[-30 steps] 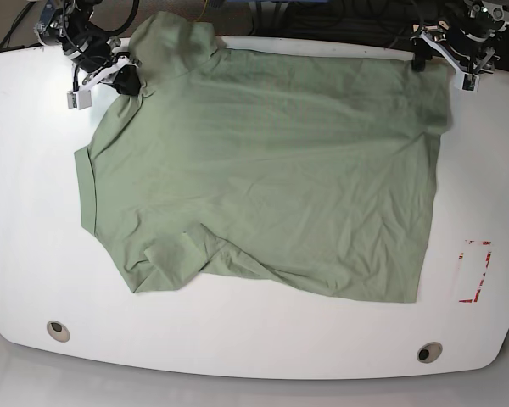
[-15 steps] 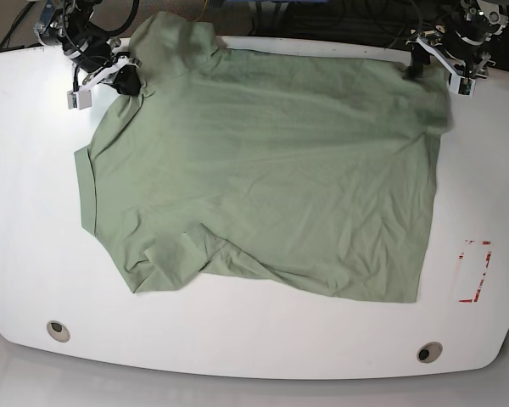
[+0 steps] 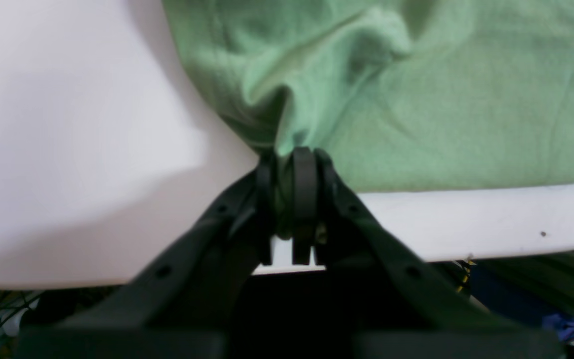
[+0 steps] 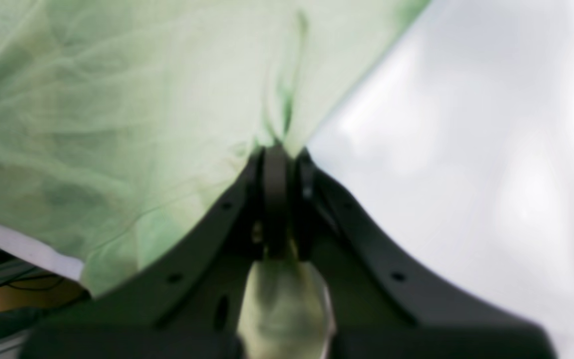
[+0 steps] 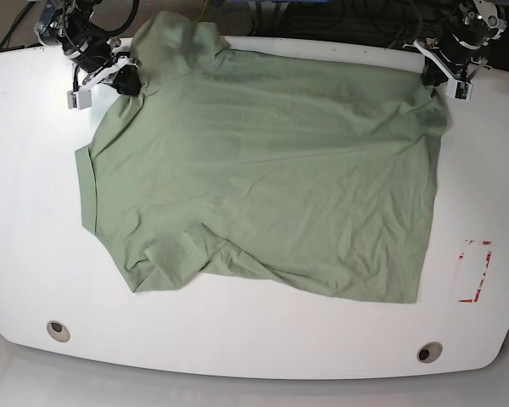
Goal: Layout the t-shirt on the table in an organized manner, then fold the t-shirt properly
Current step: 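Hold the shoulder edges and pull them slightly apart with both grippers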
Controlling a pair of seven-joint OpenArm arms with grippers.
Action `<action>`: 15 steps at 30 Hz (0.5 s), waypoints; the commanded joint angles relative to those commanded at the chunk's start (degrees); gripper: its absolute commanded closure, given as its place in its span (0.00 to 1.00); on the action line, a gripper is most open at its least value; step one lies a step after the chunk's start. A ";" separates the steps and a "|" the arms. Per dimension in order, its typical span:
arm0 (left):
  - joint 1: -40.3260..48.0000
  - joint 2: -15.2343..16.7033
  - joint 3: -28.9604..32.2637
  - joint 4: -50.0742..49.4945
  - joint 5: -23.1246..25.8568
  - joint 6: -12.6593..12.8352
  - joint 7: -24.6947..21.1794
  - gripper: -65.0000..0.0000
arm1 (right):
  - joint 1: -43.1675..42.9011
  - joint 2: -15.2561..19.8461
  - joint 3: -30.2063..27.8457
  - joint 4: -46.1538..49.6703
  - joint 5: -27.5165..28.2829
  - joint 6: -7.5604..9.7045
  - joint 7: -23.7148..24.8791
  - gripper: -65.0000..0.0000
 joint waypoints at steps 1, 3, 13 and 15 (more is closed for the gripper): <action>0.09 0.00 0.00 0.62 -0.09 0.00 0.00 0.96 | -0.18 0.00 0.09 1.05 0.44 0.00 0.00 1.00; 0.18 0.00 0.18 2.02 -0.09 0.00 0.18 0.96 | -1.49 0.00 0.18 3.08 1.49 -0.18 0.00 1.00; 3.25 -1.76 2.11 8.00 -0.09 0.00 0.26 0.96 | -6.51 0.00 0.18 12.48 10.46 -4.04 -0.62 1.00; 3.43 -2.20 2.46 8.70 -0.09 0.00 0.26 0.96 | -6.68 0.00 0.18 13.54 12.04 -4.66 -0.70 1.00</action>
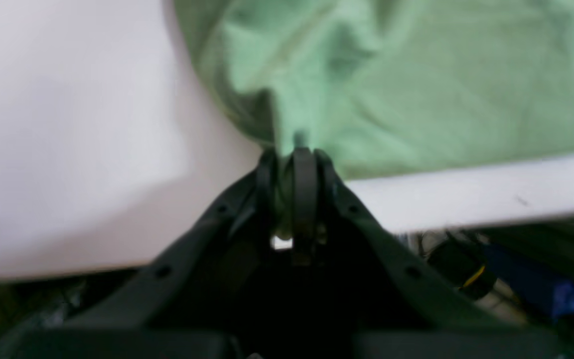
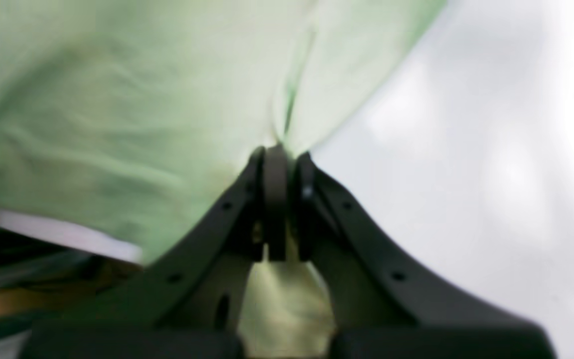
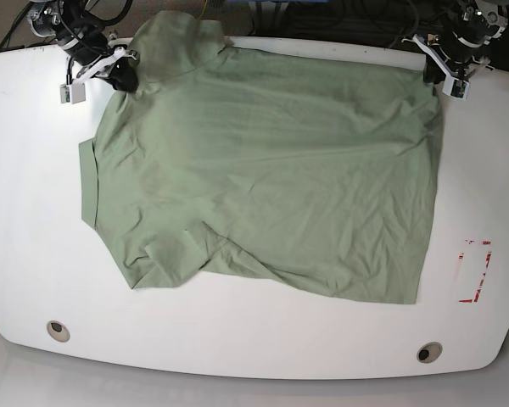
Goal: Layout the t-shirt on the table in an organized manner, then fold the t-shirt properly
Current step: 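Hold the shoulder edges and pull them slightly apart with both grippers, then pull the held shoulder edges forward over the shirt body with both grippers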
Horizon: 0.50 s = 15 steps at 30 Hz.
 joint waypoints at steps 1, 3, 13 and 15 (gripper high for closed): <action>-0.09 -0.09 0.00 0.09 0.00 0.00 0.00 0.96 | -0.18 0.00 0.00 0.53 0.62 -0.18 0.00 1.00; -0.35 -0.09 -0.09 0.18 0.00 0.00 0.00 0.96 | -0.18 0.09 0.00 1.05 2.11 -0.62 0.00 1.00; -1.85 -3.08 0.09 0.88 -0.62 0.00 0.00 0.96 | 0.26 2.73 0.00 1.23 7.65 -4.13 0.00 1.00; -2.90 -3.52 -0.09 0.88 -1.85 0.00 0.00 0.96 | 0.35 2.81 0.00 1.23 7.65 -4.22 0.00 1.00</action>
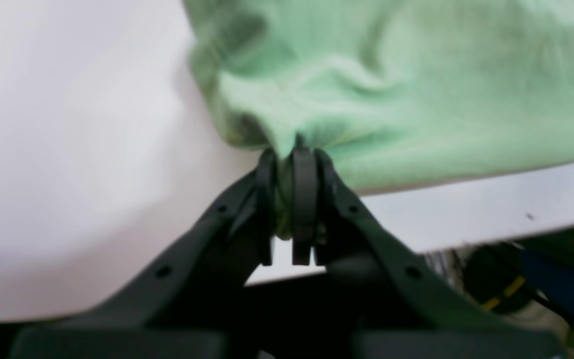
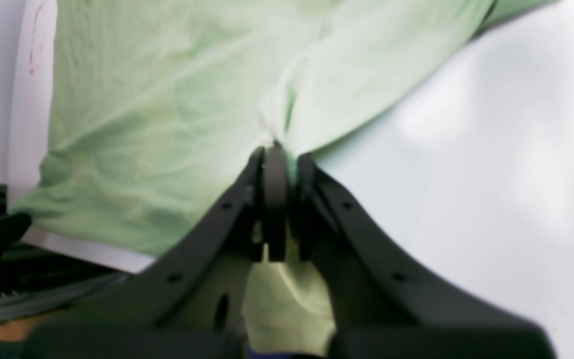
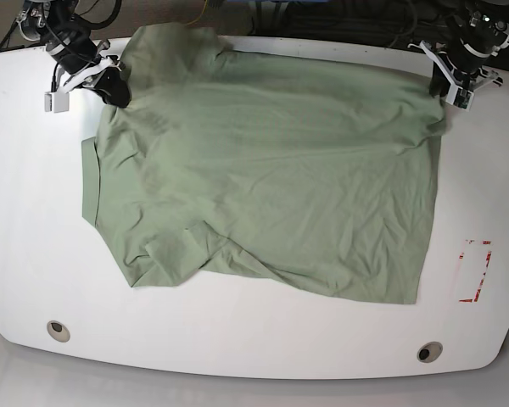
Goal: Layout the t-shirt on the table in an organized manner, then fold the t-shirt properly
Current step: 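Pull the held shoulder edges forward over the shirt body with both grippers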
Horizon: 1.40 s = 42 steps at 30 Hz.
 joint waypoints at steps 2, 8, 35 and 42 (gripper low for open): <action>-0.62 -0.79 -0.18 0.00 -1.49 0.00 0.00 0.96 | 0.35 0.00 0.00 -0.09 0.00 0.00 0.00 1.00; -5.10 -2.20 -0.18 0.00 -2.90 0.00 0.09 0.96 | 1.67 0.00 0.00 -0.18 0.00 0.00 0.00 1.00; -29.54 -2.11 14.24 -0.62 9.23 0.00 15.91 0.95 | 14.68 3.69 0.00 -10.20 -0.09 -3.60 0.00 1.00; -33.05 -2.11 17.85 -3.78 12.04 0.00 15.91 0.95 | 18.55 4.75 0.00 -15.12 -0.18 -3.52 0.00 1.00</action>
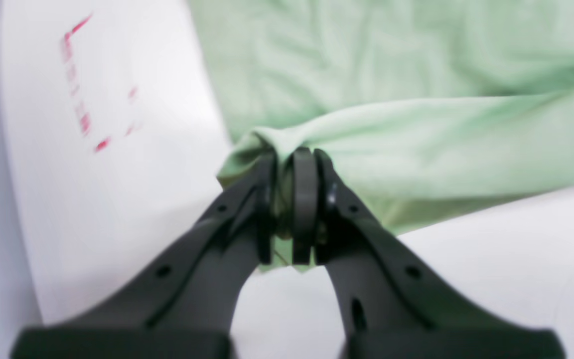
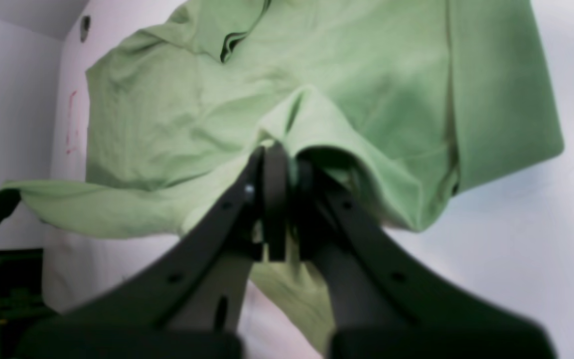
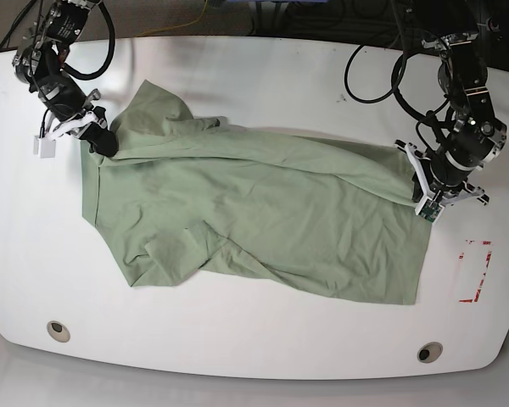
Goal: Layout the t-shirt on the table in an organized manner, then fold the t-shirt properly
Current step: 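Pull the held shoulder edges forward over the shirt body with both grippers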
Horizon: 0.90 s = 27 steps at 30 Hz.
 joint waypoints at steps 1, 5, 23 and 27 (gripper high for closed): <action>-0.18 0.00 0.09 -0.26 0.35 0.00 0.00 0.95 | 0.35 0.26 0.00 -0.35 0.00 0.00 0.00 1.00; -1.58 -0.18 1.23 -2.99 1.14 0.00 -0.09 0.95 | 2.02 0.97 0.00 -2.02 0.00 0.00 0.00 1.00; -2.81 -2.64 1.58 -12.31 1.14 0.00 -3.25 0.95 | 7.65 2.99 -0.09 -9.85 -0.09 0.00 0.18 1.00; -2.90 -2.64 1.58 -14.68 1.14 0.00 -5.54 0.95 | 8.62 2.99 -0.09 -9.85 -0.97 0.00 0.18 1.00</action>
